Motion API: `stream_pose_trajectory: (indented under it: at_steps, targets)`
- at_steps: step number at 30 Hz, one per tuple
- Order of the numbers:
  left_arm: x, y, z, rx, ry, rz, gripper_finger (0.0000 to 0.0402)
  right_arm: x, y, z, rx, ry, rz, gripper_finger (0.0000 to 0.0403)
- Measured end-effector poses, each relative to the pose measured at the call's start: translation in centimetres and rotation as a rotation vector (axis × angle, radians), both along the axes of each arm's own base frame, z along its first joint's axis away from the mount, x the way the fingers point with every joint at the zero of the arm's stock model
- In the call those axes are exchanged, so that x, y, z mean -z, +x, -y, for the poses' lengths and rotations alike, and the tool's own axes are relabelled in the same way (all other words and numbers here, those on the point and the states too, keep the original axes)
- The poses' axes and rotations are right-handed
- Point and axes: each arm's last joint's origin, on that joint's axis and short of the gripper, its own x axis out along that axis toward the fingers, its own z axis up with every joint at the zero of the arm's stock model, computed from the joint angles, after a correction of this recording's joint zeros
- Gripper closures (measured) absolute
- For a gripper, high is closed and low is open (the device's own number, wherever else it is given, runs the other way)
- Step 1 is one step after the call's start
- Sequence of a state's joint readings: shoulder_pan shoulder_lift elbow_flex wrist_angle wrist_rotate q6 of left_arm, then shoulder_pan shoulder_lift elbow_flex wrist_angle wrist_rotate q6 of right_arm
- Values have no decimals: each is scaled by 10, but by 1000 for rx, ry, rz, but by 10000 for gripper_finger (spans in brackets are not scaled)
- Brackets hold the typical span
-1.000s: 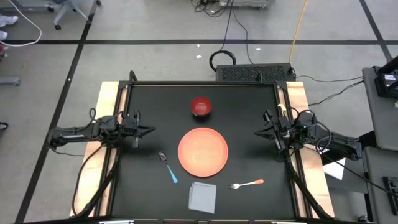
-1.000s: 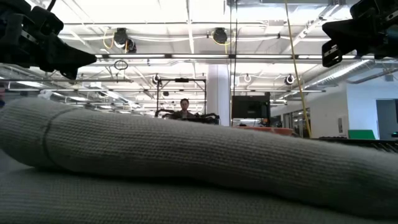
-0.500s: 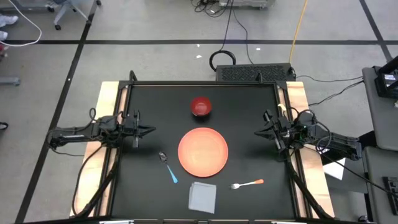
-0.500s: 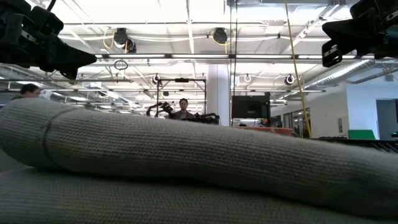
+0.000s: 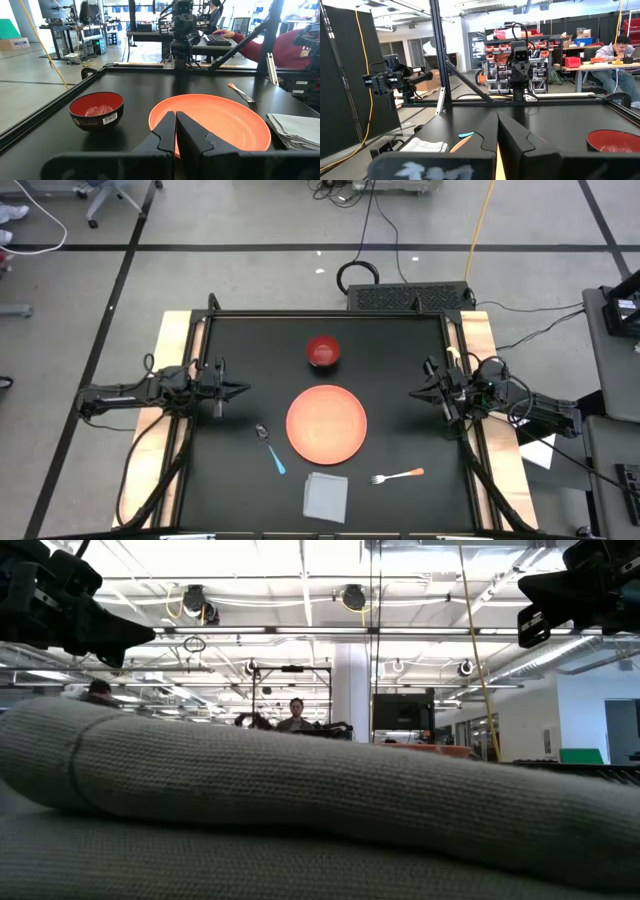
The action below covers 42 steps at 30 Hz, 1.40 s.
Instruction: Set table place
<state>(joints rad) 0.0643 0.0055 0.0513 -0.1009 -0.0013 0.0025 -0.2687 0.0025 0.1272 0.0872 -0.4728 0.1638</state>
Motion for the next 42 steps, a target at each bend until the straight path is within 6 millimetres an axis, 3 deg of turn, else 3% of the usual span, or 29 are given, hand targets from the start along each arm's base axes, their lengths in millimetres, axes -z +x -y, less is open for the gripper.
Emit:
stream_pose_trajectory:
  at_steps: [42]
  targets:
    - [0, 0, 0, 0, 0, 0, 382, 0, 0, 0, 0, 0, 0, 403]
